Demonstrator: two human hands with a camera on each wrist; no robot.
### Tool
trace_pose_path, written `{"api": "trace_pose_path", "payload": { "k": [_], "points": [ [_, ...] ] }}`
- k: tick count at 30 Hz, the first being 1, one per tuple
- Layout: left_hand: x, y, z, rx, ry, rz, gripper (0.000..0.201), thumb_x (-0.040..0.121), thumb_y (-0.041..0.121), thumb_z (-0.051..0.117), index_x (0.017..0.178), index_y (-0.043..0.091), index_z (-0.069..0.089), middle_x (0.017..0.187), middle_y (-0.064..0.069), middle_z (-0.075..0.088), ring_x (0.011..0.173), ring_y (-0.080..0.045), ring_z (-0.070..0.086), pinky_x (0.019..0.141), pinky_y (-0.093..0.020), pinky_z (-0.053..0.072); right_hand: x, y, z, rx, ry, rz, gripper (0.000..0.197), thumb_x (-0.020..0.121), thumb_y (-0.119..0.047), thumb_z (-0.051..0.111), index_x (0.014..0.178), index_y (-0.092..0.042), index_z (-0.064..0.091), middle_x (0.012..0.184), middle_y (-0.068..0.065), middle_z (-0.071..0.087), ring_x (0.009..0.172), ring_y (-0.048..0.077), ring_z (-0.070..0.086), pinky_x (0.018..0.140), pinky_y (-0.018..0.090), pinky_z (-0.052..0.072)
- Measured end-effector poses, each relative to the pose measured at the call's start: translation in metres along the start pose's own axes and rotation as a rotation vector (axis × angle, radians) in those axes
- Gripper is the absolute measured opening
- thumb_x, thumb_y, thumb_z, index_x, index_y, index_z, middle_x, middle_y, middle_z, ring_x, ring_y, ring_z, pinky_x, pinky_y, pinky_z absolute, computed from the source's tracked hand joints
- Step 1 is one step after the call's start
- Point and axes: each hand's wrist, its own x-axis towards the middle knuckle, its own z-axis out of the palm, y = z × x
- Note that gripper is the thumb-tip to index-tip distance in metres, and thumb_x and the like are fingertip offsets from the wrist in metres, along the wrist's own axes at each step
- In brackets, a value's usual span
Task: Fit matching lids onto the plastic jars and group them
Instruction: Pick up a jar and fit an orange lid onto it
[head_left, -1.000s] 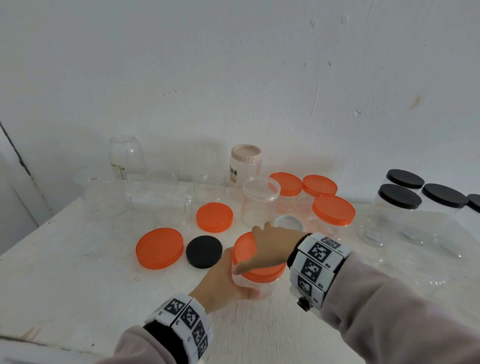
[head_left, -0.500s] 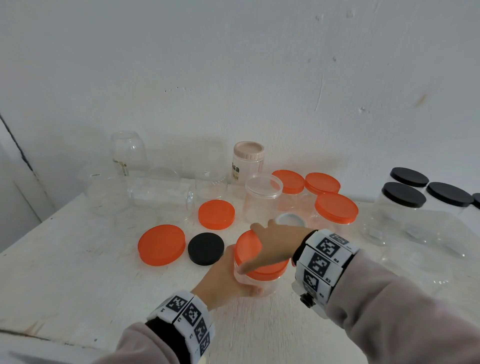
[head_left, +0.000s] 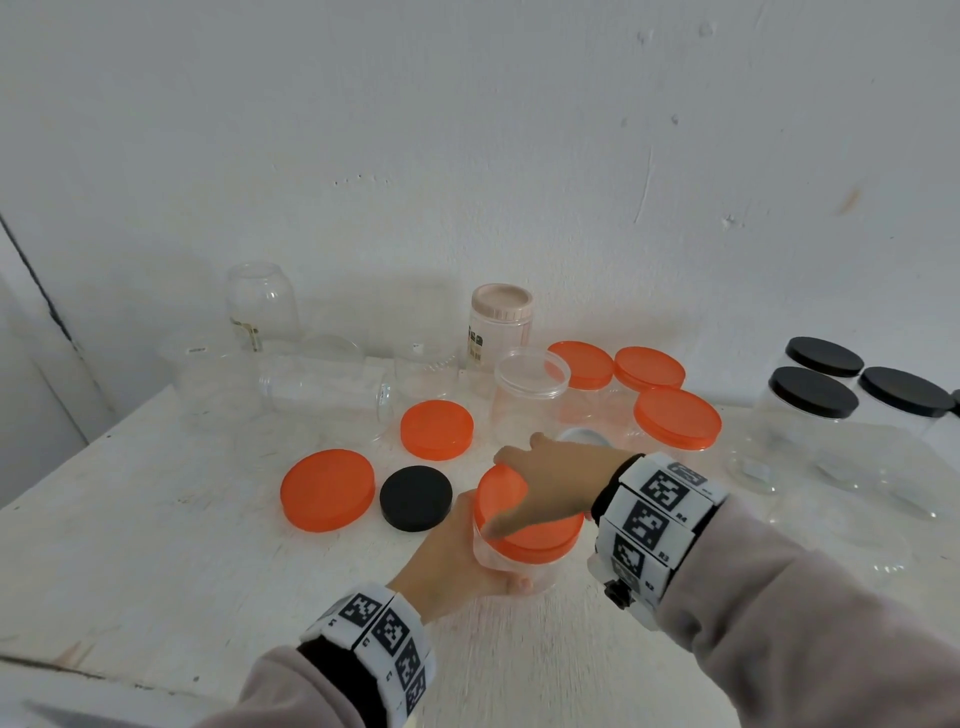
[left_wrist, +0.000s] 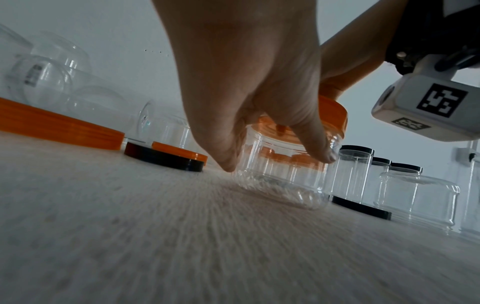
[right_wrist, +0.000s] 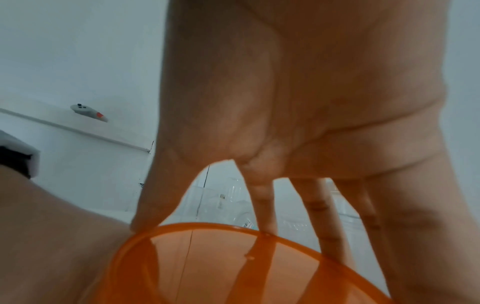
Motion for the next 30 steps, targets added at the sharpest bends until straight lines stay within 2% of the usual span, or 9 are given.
{"api": "trace_pose_path", "payload": {
  "k": [3,6,11,13,18,21,23,26,30],
  "points": [
    [0.002,-0.003,0.0,0.008,0.003,0.014,0.072,0.066,0.024,0.087,0.111,0.046,0.035,0.113,0.027,0.05,0.099,0.021,0.05,0.072,0.001,0.041,-0.001,0.002,-0.002,-0.004,-0.017,0.017,0.104,0.064,-0.081,0.06,0.147,-0.036,0.018,0.143,0.003,0.031,0.123,0.029,0.045,0.08,0.038,0.043],
    [0.002,-0.004,0.0,0.036,0.016,-0.025,0.086,0.065,0.029,0.087,0.128,0.037,0.03,0.122,0.02,0.048,0.106,0.008,0.051,0.081,-0.007,0.042,-0.005,0.001,-0.007,-0.027,-0.067,-0.063,0.11,0.062,-0.065,0.076,0.146,-0.048,0.007,0.146,-0.002,0.024,0.131,0.028,0.036,0.096,0.046,0.041],
    [0.005,-0.002,0.001,0.068,0.004,-0.019,0.094,0.066,0.03,0.086,0.138,0.031,0.026,0.132,0.016,0.047,0.119,-0.002,0.048,0.098,-0.018,0.04,-0.003,0.002,-0.008,0.03,-0.061,-0.155,0.092,0.066,-0.052,0.079,0.14,-0.054,0.024,0.137,-0.007,0.031,0.126,0.024,0.033,0.094,0.042,0.038],
    [0.005,-0.003,0.001,0.056,-0.003,-0.007,0.086,0.066,0.028,0.087,0.13,0.037,0.031,0.127,0.018,0.05,0.117,0.0,0.051,0.094,-0.014,0.041,-0.002,0.004,-0.005,0.025,-0.038,-0.124,0.091,0.066,-0.062,0.074,0.141,-0.052,0.023,0.134,-0.005,0.033,0.124,0.025,0.037,0.093,0.042,0.04],
    [0.002,-0.003,0.001,0.021,0.001,0.026,0.071,0.066,0.025,0.086,0.108,0.051,0.034,0.111,0.031,0.048,0.098,0.03,0.044,0.072,0.005,0.037,0.002,0.005,0.001,0.021,0.004,-0.016,0.098,0.067,-0.08,0.057,0.147,-0.039,0.019,0.137,0.002,0.034,0.113,0.027,0.048,0.072,0.034,0.042],
    [0.004,-0.006,0.001,0.005,0.006,0.034,0.07,0.066,0.022,0.086,0.11,0.047,0.038,0.109,0.029,0.05,0.098,0.026,0.048,0.072,0.004,0.039,0.0,0.006,-0.003,-0.01,-0.037,-0.009,0.107,0.062,-0.077,0.066,0.148,-0.041,0.013,0.143,0.001,0.029,0.127,0.029,0.041,0.088,0.041,0.043],
    [0.004,-0.006,0.001,0.012,0.012,0.003,0.082,0.065,0.026,0.087,0.123,0.043,0.032,0.112,0.03,0.047,0.1,0.018,0.05,0.073,0.0,0.04,-0.002,0.005,-0.006,0.003,-0.079,-0.088,0.107,0.062,-0.06,0.078,0.144,-0.052,0.009,0.145,-0.004,0.025,0.13,0.027,0.035,0.096,0.045,0.042],
    [0.005,-0.007,0.001,0.03,0.015,-0.003,0.095,0.063,0.028,0.087,0.129,0.048,0.021,0.124,0.028,0.042,0.113,0.007,0.046,0.092,-0.011,0.04,-0.004,0.007,-0.009,0.074,-0.097,-0.194,0.093,0.066,-0.042,0.082,0.135,-0.062,0.023,0.142,-0.012,0.024,0.129,0.023,0.03,0.099,0.044,0.039],
    [0.006,-0.009,0.002,0.032,0.009,-0.004,0.087,0.063,0.03,0.088,0.123,0.051,0.028,0.116,0.033,0.045,0.103,0.022,0.046,0.078,0.001,0.038,-0.002,0.01,-0.003,0.088,-0.052,-0.154,0.088,0.065,-0.061,0.075,0.137,-0.059,0.024,0.137,-0.01,0.03,0.125,0.023,0.035,0.1,0.045,0.04]
  ]
}}
